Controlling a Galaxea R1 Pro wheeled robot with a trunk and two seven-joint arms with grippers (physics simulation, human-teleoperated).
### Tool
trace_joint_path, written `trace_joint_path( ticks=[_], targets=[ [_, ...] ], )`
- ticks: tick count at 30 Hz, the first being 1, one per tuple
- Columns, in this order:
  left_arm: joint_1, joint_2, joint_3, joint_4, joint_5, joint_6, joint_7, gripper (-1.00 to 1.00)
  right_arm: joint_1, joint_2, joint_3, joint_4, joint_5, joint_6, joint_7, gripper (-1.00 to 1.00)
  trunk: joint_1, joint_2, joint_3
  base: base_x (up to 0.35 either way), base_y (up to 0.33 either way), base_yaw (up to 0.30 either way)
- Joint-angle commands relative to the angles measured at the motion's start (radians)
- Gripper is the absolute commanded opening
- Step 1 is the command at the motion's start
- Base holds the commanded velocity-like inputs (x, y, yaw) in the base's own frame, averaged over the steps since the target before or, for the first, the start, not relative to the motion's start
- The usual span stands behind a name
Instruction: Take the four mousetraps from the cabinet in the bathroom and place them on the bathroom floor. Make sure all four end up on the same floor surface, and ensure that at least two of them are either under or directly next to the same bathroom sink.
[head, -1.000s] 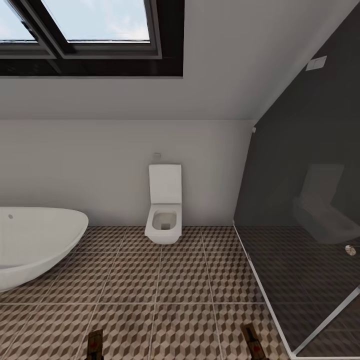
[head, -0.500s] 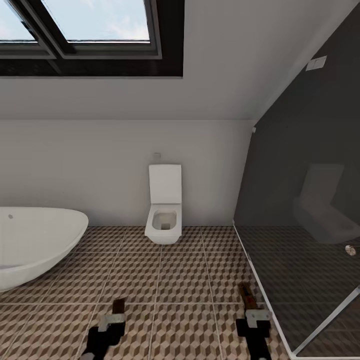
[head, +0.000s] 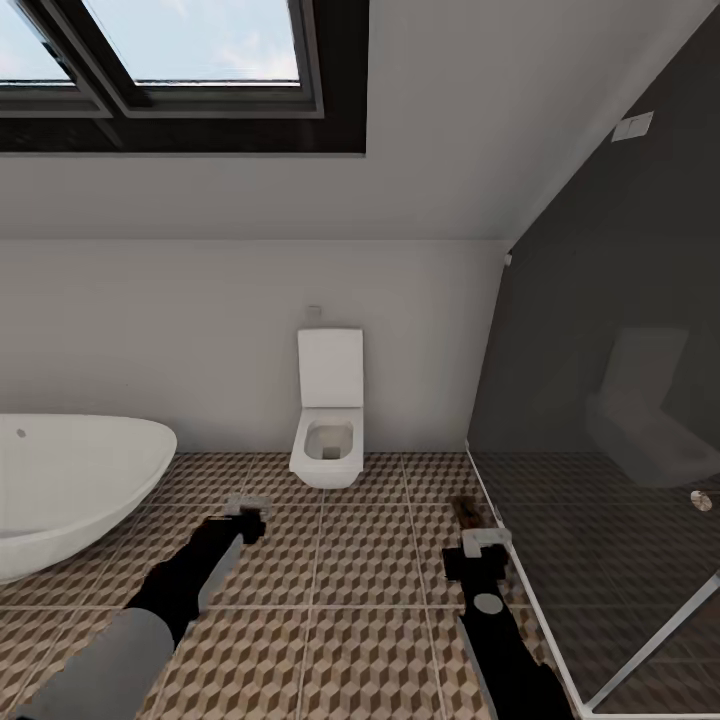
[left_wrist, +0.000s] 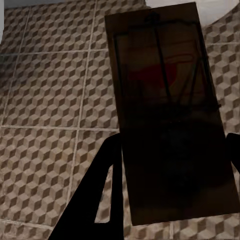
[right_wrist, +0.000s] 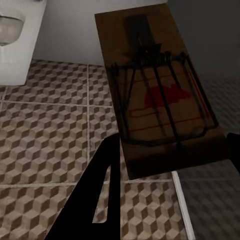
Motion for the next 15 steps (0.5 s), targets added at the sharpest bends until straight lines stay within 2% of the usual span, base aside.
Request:
trace_joint_path(
  ticks=[1,4,6,10,11,15],
  targets=[
    [-0.039,0.001,-0.006,0.037,0.011,0.007,0.013,-1.00,-0.008,0.003,0.002,-0.006,0.007,0.027,0.011,-1.00,0.001,-0.002,-0.003,0.000,0.000,0.000],
    [-0.083,-0.001,-0.007,0.057,0.011,0.003,0.014,-1.00,-0.022,0.006,0.005,-0.009,0.005,0.073,0.051,-1.00,0.001,-0.002,-0.003,0.000,0.000,0.000],
    [-0.093,-0.009,-0.009,0.064,0.010,-0.016,0.013,-1.00,-0.026,0.008,0.006,-0.009,0.005,0.087,0.073,-1.00,0.001,-0.002,-0.003,0.000,0.000,0.000],
    [-0.102,-0.043,-0.021,0.092,0.007,-0.139,0.009,-1.00,-0.029,0.010,0.007,-0.010,0.006,0.097,0.094,-1.00,0.001,-0.002,-0.003,0.000,0.000,0.000],
    [-0.102,-0.048,-0.026,0.114,0.006,-0.175,0.009,-1.00,-0.029,0.009,0.007,-0.012,0.006,0.097,0.097,-1.00,0.001,-0.002,-0.003,0.000,0.000,0.000],
    [-0.104,-0.055,-0.035,0.214,0.004,-0.243,0.008,-1.00,-0.030,0.009,0.007,-0.015,0.007,0.097,0.098,-1.00,0.001,-0.002,-0.003,0.000,0.000,0.000]
  ],
)
